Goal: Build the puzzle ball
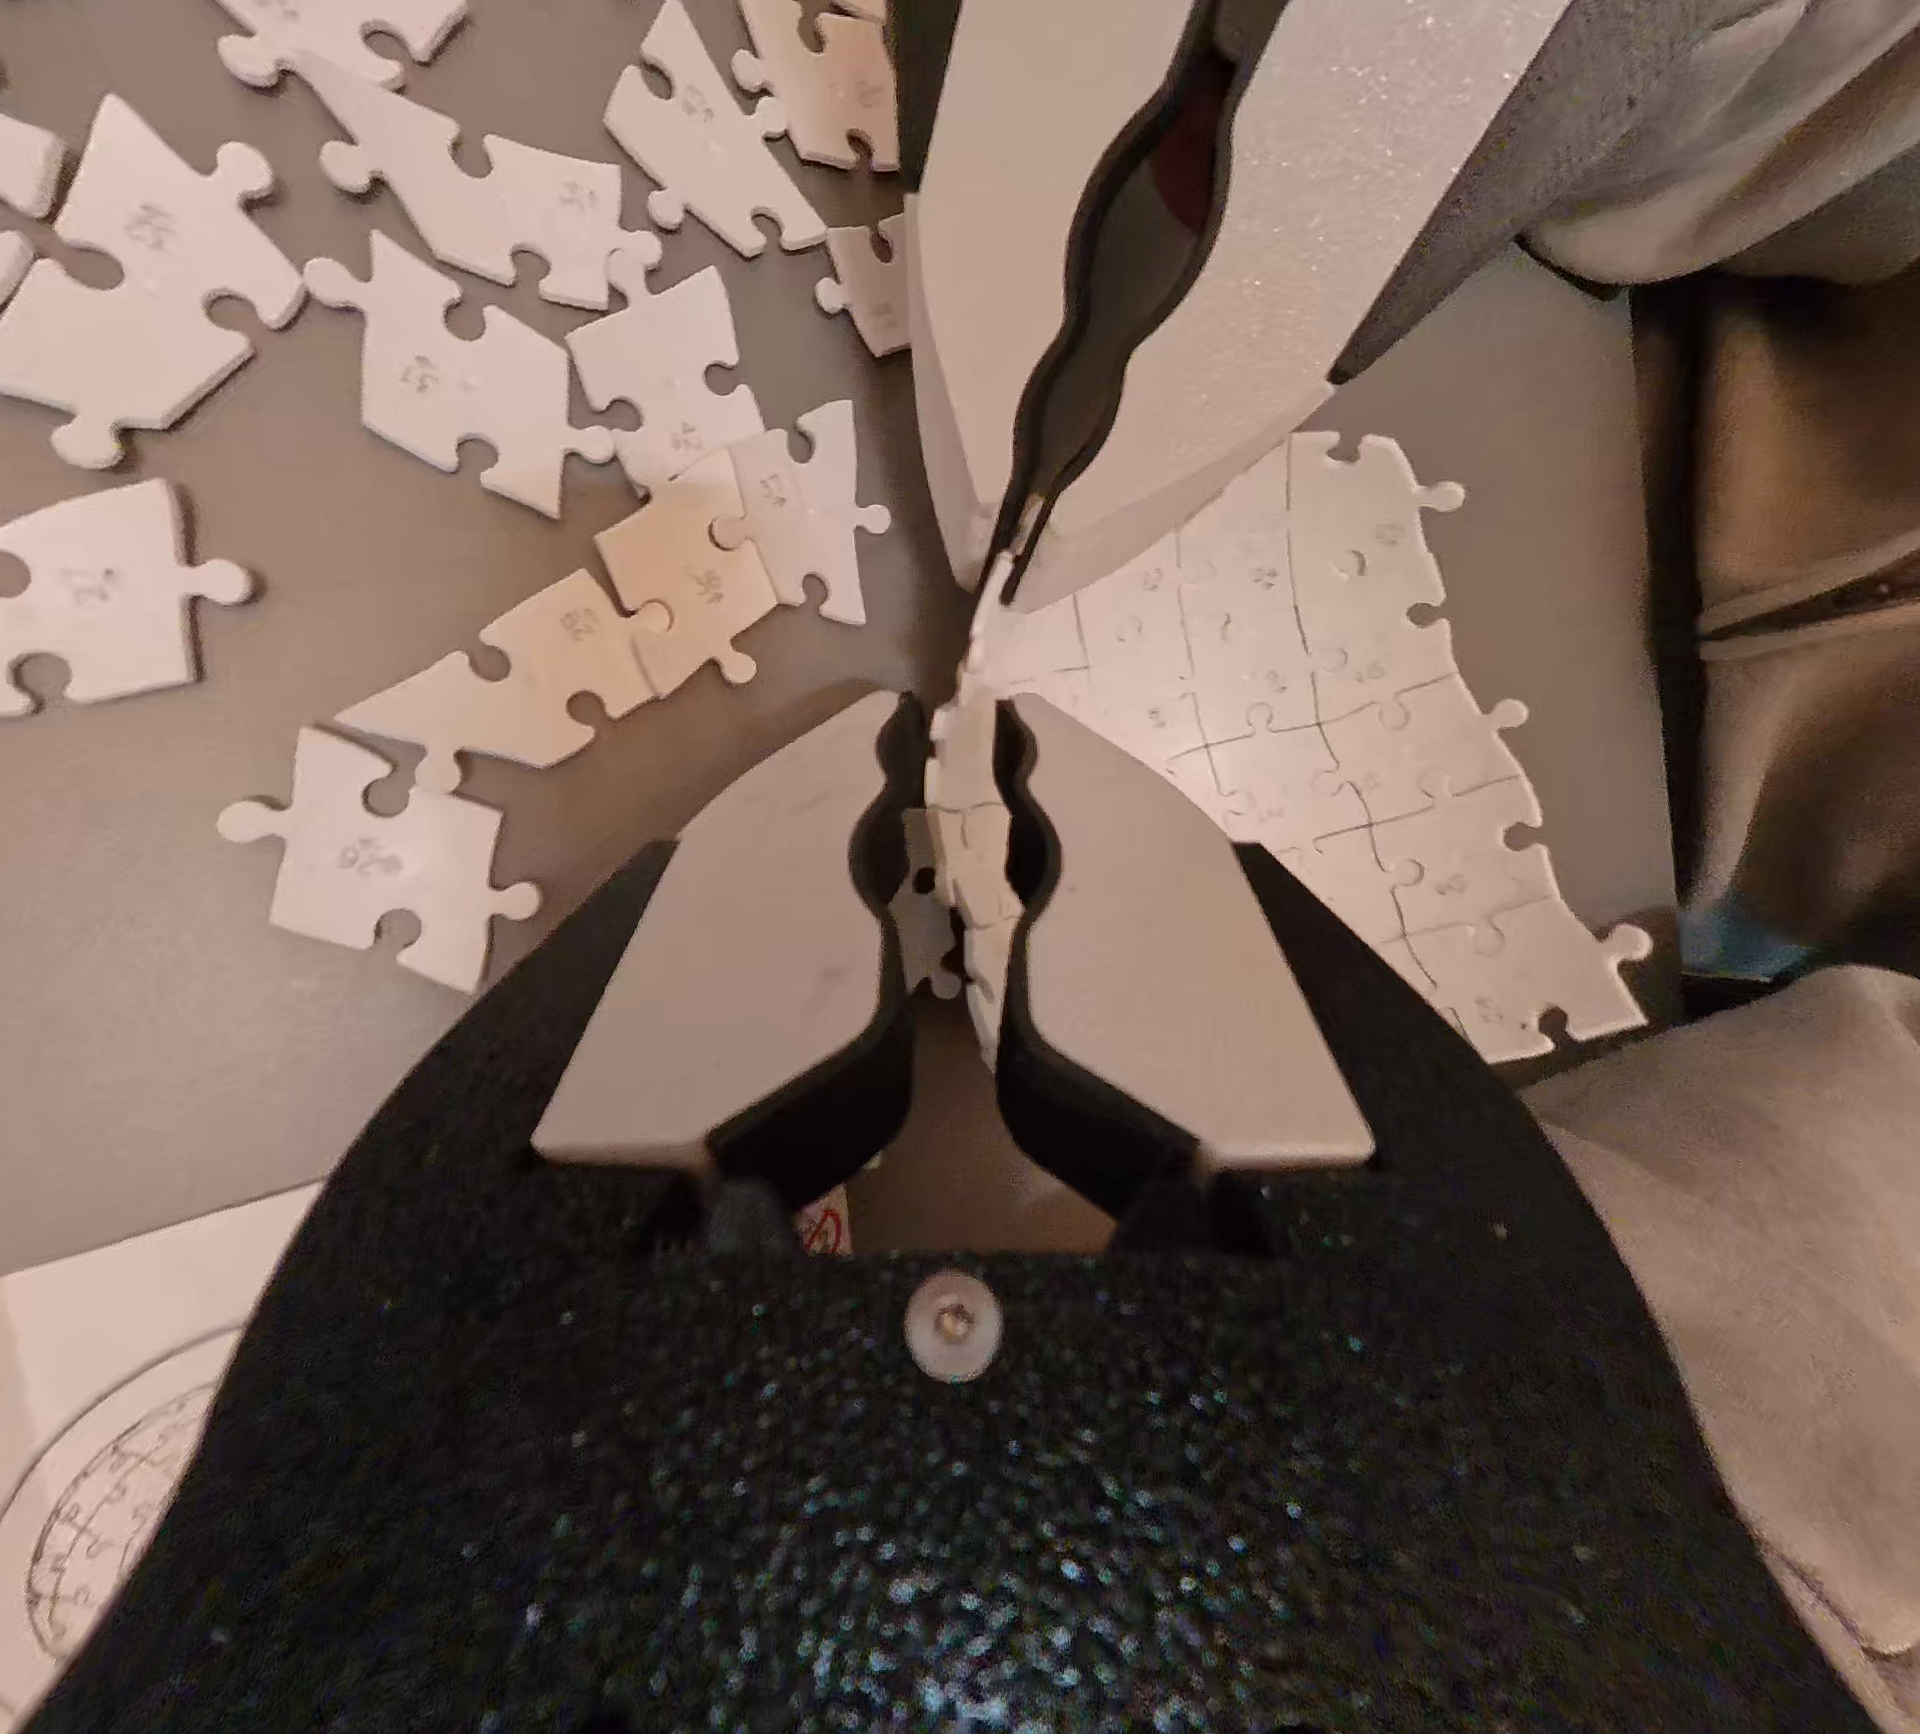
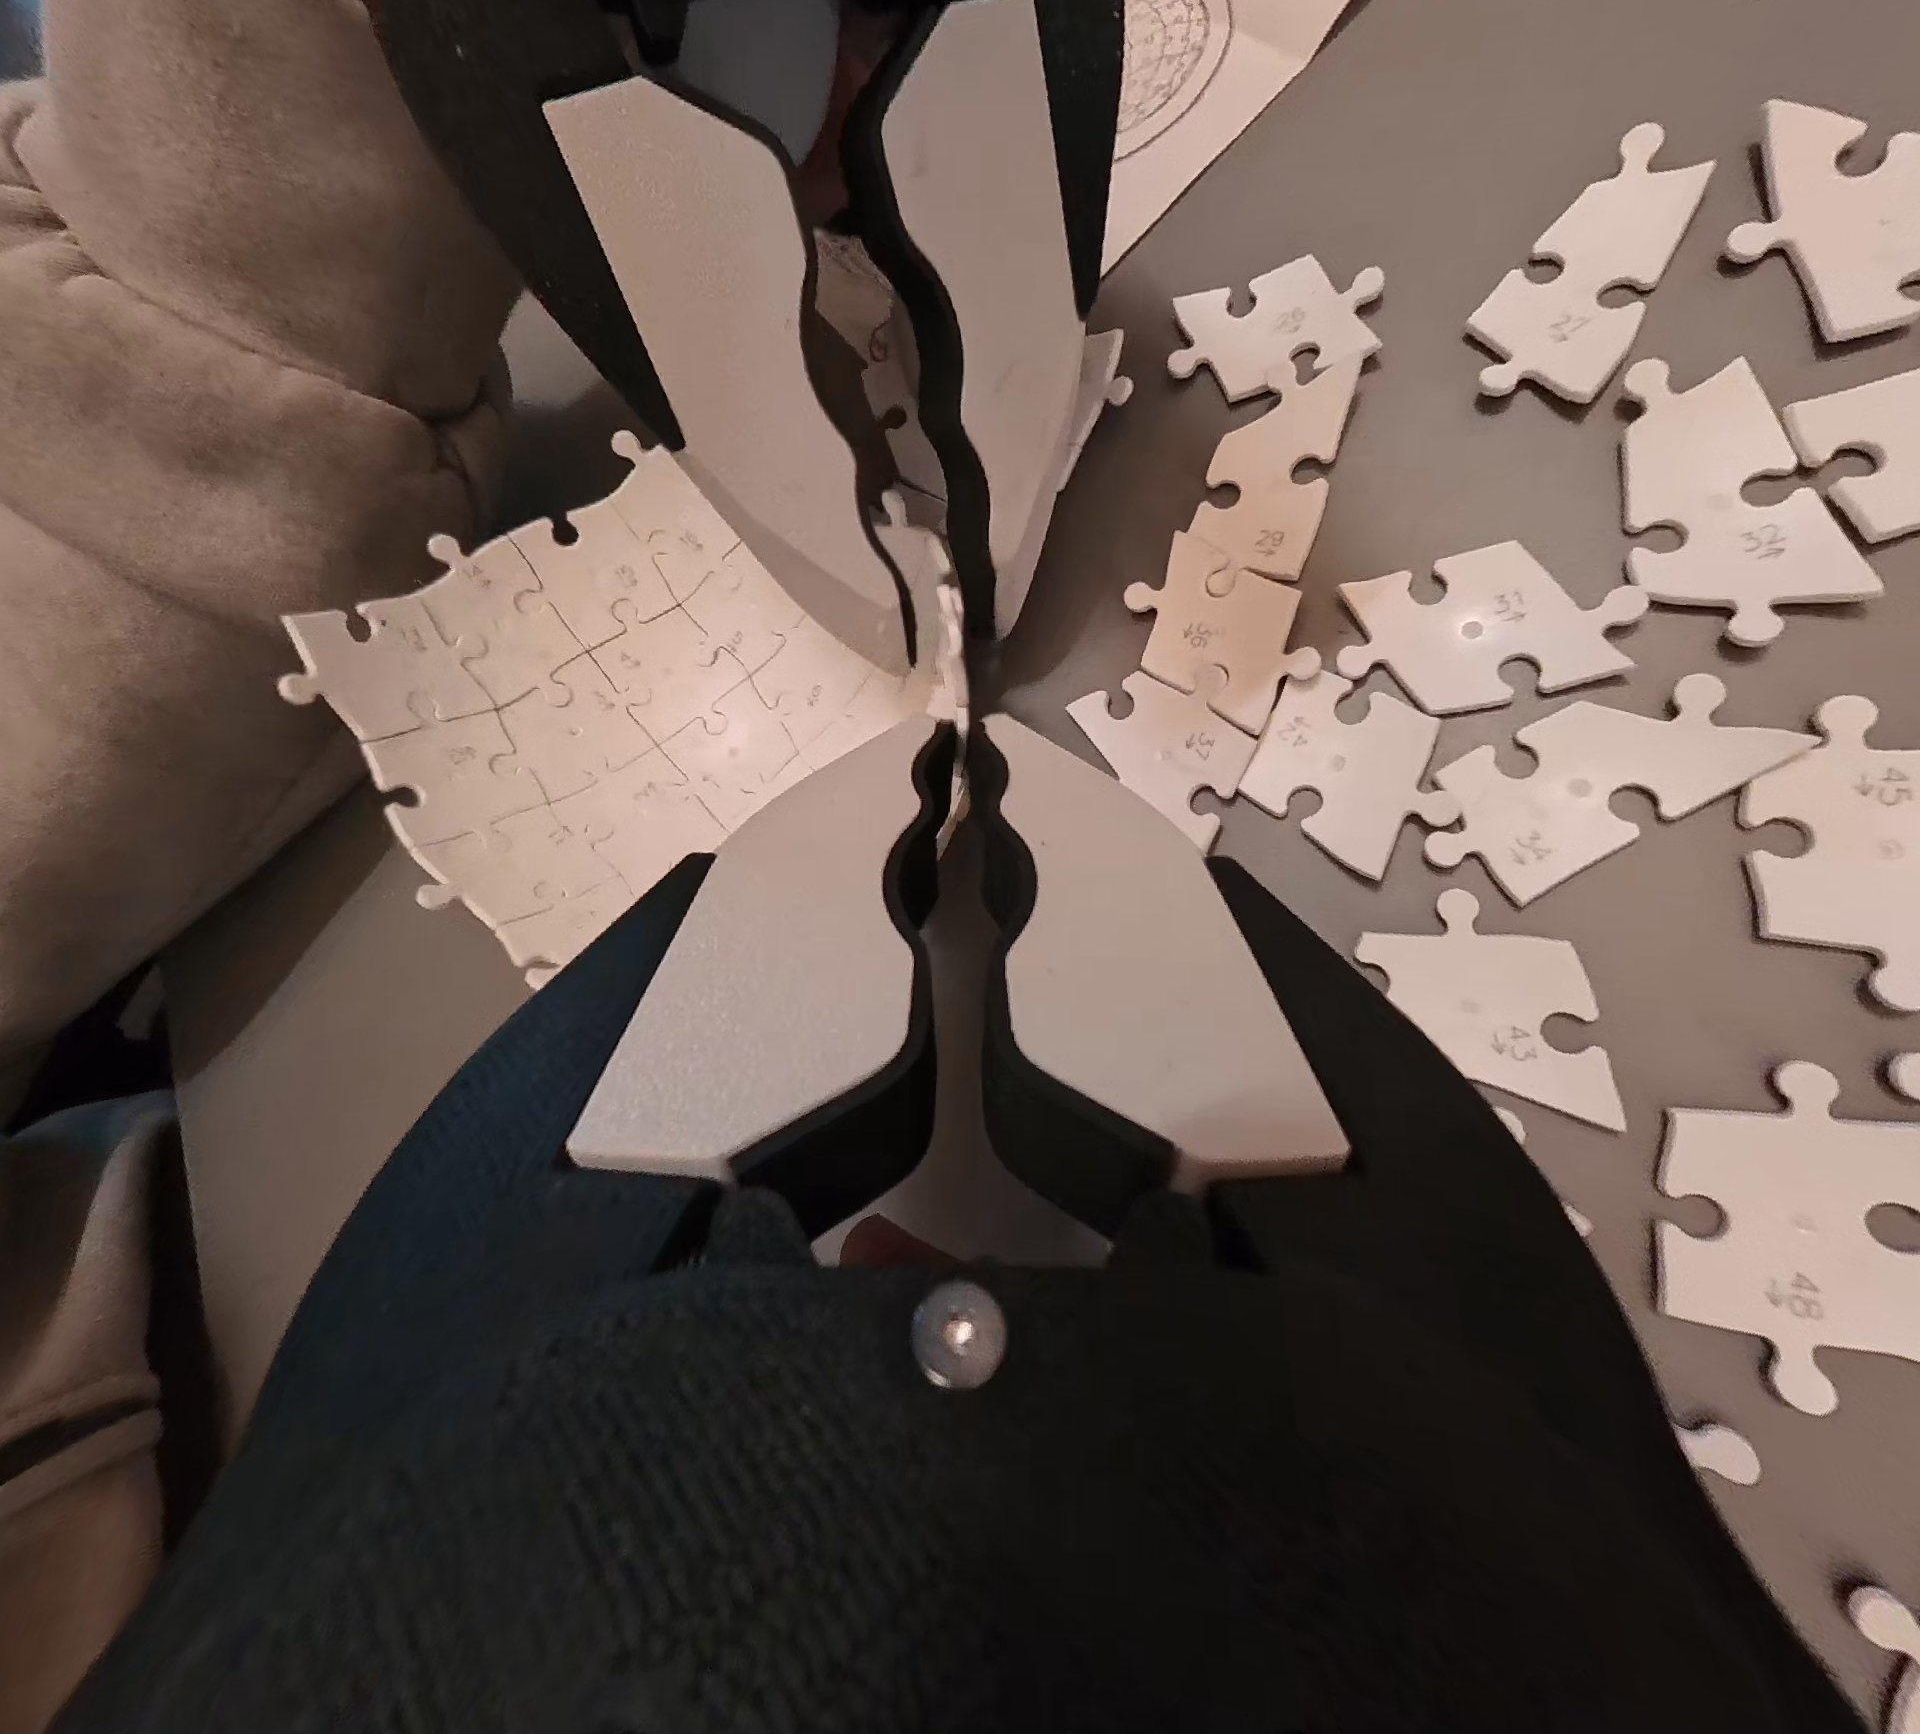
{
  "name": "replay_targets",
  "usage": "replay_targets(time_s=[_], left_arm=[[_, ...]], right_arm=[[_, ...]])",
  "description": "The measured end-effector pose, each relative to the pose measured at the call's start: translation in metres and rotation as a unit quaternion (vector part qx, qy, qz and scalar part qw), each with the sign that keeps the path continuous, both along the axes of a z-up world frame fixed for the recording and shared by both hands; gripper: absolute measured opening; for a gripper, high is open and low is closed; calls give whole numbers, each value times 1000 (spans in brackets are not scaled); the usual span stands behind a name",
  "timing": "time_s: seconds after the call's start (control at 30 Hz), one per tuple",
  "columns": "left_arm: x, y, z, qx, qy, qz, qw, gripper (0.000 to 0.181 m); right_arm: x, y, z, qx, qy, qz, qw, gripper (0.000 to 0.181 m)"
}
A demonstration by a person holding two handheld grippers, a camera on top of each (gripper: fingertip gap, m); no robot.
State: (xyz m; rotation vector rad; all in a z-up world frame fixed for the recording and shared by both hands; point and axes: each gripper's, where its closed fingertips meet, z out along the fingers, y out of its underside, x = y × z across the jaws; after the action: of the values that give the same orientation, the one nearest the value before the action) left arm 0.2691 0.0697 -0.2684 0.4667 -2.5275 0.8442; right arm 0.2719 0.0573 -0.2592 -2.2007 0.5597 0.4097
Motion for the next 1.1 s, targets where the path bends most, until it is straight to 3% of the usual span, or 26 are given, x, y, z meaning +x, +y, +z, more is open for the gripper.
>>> replay_targets(time_s=[0.4,0.7,0.87,1.1], left_arm=[[-2,-1,2,0,10,-6,1000,3],[-1,0,1,9,0,-1,1000,4],[-2,0,-2,18,-7,-10,1000,7],[-1,0,0,13,-10,-8,1000,9]], right_arm=[[-3,0,2,-2,-11,20,1000,5],[-1,3,0,-11,-47,34,998,6],[-3,2,-3,-50,-99,81,991,6],[-1,4,-1,-70,-96,99,988,4]])
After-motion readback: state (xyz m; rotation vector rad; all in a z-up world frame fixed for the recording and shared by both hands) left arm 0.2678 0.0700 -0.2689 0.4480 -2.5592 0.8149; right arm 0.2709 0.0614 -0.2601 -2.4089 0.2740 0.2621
